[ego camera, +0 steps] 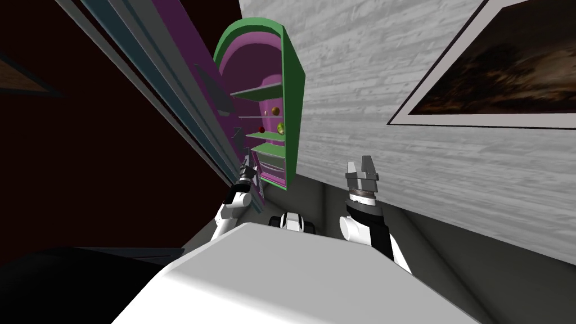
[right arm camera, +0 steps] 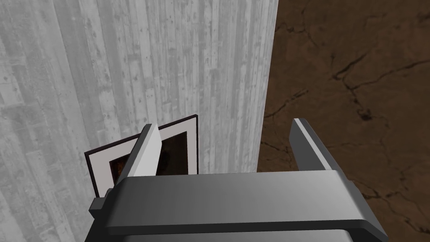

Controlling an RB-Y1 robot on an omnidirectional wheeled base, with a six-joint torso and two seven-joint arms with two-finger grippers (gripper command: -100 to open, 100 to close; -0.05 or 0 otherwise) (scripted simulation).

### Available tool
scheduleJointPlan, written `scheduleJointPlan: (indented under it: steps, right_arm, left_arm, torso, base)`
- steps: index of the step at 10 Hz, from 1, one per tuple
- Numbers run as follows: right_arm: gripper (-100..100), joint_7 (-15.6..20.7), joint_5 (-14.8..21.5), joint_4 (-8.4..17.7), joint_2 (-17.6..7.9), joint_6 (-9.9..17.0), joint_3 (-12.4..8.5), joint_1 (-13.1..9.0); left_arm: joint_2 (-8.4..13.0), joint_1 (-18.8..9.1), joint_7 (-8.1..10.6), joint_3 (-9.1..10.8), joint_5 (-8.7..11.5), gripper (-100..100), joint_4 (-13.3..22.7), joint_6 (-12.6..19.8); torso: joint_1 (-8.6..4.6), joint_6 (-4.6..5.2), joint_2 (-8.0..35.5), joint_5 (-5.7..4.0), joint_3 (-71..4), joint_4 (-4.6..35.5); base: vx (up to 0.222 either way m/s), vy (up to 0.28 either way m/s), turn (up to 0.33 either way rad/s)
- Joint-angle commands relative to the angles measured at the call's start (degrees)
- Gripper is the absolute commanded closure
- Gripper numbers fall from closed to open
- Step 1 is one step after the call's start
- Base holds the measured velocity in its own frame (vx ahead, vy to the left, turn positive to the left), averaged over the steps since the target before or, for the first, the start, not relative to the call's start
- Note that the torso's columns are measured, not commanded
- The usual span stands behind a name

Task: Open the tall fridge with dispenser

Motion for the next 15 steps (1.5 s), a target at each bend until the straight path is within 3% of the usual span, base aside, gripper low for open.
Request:
scheduleJointPlan:
  steps: [1,11,13,14,15]
  right_arm:
    - [0,0.00,0.00,0.00,0.00,0.00,0.00,0.00]
    - [0,0.00,0.00,0.00,0.00,0.00,0.00,0.00]
    - [0,0.00,0.00,0.00,0.00,0.00,0.00,-0.01]
    - [0,0.00,0.00,0.00,-0.01,0.00,-0.01,-0.01]
    - [0,0.00,0.00,0.00,-0.01,0.00,-0.01,-0.01]
  left_arm:
    - [1.17,-1.84,0.78,0.96,1.76,-100,2.81,2.32]
    - [5.53,-9.56,3.73,4.76,8.76,-100,14.61,11.22]
    - [5.66,-9.05,3.71,4.47,8.63,-100,14.19,10.52]
    - [5.64,-9.05,3.70,4.46,8.61,100,14.17,10.51]
    - [6.23,-8.60,3.83,3.41,9.07,100,13.40,10.65]
  torso:
    - [-0.03,0.00,0.04,-0.01,0.02,0.01]
    - [-0.15,0.00,0.00,-0.04,0.01,0.00]
    - [0.11,0.00,0.07,0.02,0.04,0.02]
    - [0.18,-0.01,0.08,0.06,0.05,0.02]
    - [0.09,-0.01,0.03,0.03,0.02,0.01]
  base:
    - [0.059,-0.109,0.046]
    - [0.062,-0.112,0.044]
    - [0.012,-0.035,0.004]
    - [0.002,-0.006,0.000]
    - [-0.087,0.115,-0.087]
